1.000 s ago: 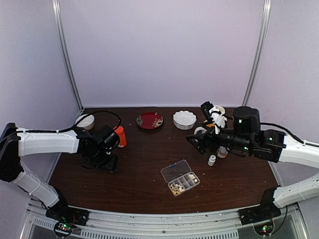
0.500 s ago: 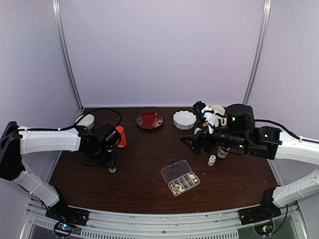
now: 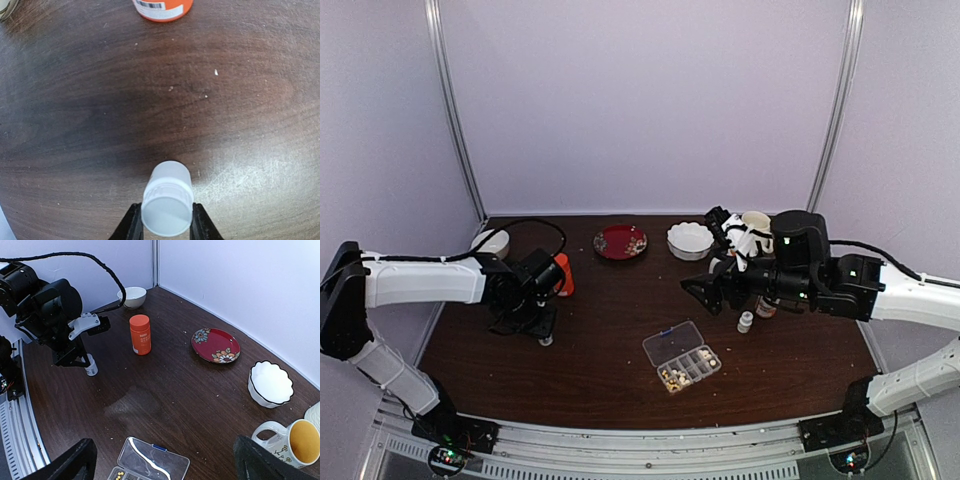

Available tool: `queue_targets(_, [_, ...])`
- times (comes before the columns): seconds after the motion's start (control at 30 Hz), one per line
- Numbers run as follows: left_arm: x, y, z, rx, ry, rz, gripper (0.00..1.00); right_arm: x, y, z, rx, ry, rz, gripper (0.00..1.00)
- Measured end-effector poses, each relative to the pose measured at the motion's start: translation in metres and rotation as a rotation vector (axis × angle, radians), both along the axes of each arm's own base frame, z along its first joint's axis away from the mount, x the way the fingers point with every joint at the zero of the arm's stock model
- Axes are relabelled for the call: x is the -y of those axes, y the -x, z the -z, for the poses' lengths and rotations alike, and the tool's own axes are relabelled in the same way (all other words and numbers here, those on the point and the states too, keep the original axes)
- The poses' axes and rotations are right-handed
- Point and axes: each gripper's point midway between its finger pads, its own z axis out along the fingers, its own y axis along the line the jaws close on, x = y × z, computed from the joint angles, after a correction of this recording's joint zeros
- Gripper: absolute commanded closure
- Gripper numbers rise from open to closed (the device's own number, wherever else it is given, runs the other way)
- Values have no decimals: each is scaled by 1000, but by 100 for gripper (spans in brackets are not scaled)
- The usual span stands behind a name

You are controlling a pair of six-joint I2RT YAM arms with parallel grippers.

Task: Sort the pills into containers
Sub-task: Pick up the pill bottle from the center of the board.

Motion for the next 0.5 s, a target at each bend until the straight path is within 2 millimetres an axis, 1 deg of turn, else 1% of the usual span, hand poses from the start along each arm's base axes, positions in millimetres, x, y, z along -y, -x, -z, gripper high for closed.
queue_targets(0.07, [2, 1, 0, -5, 8, 4, 91, 0, 0, 0, 0, -1, 0, 1])
queue_targets(0.13, [6, 2, -3, -11, 33, 15, 94, 0, 0, -1, 0, -4, 0, 1])
queue_targets(0.17, [9, 2, -6, -11, 52, 23, 97, -1, 0, -1, -1, -7, 0, 1])
queue_targets(0.23, [16, 2, -19, 0, 101, 43, 98, -3, 1, -2, -2, -16, -5, 2])
queue_targets(0.27, [22, 2, -30, 15, 138, 61, 98, -5, 2, -3, -5, -25, -9, 2])
queue_targets(0.33, [36, -1, -59, 57, 222, 98, 97, -10, 5, -5, -14, -47, -22, 5])
queue_targets(0.37, [43, -2, -76, 80, 270, 120, 99, -14, 7, -6, -18, -58, -31, 6])
queue_targets(0.4, [51, -3, -95, 107, 325, 147, 100, -18, 10, -7, -22, -74, -41, 7])
queue_targets(0.43, [57, -3, -110, 128, 368, 169, 100, -22, 13, -8, -24, -81, -52, 8])
queue_targets(0.5, [69, 1, -142, 165, 463, 222, 100, -37, 25, -11, -26, -87, -92, 8])
